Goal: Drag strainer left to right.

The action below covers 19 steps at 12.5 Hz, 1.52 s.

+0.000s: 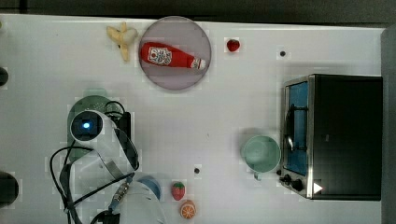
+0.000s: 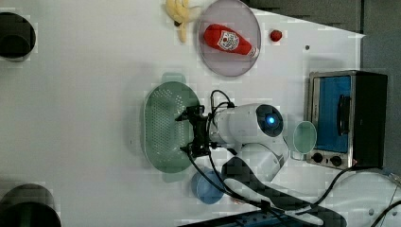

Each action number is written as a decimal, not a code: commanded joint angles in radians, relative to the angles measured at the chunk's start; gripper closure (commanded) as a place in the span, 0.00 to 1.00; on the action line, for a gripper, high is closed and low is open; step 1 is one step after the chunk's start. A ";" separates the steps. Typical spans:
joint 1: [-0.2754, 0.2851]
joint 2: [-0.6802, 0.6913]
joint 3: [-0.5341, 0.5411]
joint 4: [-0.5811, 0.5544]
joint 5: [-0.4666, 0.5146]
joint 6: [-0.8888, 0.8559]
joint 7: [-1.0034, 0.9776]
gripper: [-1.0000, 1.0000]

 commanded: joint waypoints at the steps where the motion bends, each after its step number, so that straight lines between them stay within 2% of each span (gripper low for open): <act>1: 0.044 -0.038 -0.030 0.024 -0.001 0.026 0.050 0.00; 7: 0.032 -0.072 -0.095 -0.033 -0.001 0.032 0.044 0.00; 13: 0.014 -0.147 -0.199 -0.119 -0.003 0.033 -0.058 0.00; 19: 0.001 -0.172 -0.325 -0.151 -0.004 0.033 -0.201 0.00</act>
